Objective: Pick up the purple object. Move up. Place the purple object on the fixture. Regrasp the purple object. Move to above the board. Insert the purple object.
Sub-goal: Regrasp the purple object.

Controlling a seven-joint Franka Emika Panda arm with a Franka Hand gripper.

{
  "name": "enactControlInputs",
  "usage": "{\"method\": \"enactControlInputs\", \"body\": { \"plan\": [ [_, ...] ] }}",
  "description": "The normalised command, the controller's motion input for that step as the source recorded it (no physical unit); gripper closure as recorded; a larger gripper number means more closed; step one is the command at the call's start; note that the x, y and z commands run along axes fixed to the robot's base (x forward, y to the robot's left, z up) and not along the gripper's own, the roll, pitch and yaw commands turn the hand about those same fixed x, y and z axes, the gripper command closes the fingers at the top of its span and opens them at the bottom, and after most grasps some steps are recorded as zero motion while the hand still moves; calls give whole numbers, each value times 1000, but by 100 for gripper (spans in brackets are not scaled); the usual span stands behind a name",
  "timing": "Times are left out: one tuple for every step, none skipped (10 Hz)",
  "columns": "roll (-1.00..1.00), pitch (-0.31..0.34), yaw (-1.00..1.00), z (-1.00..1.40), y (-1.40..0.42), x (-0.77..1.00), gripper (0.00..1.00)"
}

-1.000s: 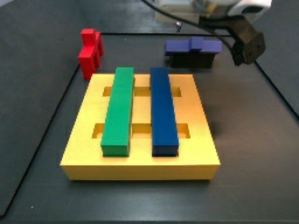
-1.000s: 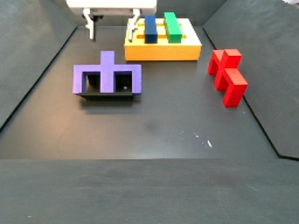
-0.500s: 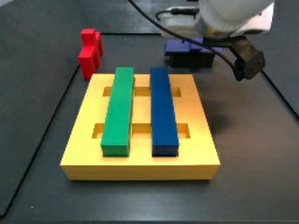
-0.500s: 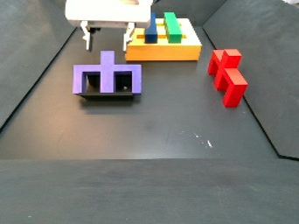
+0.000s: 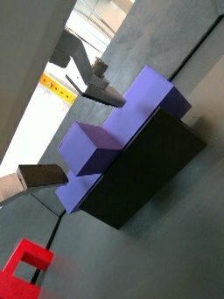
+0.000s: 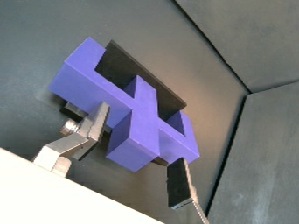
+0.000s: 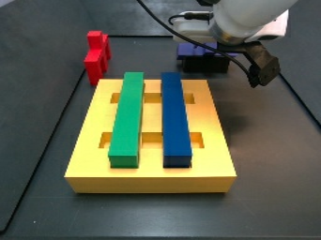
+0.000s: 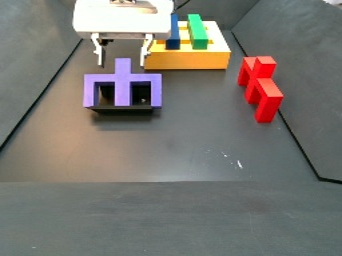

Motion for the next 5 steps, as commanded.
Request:
{"method": "enactControlInputs", "body": {
  "plan": [
    [163, 46, 0, -143, 0, 80, 0],
    [197, 11, 0, -151, 0, 0, 0],
    [191, 0, 0, -77, 0, 0, 0],
    [211, 0, 0, -60, 0, 0, 0],
    [194, 0, 0, -40, 0, 0, 0]
  ]
}}
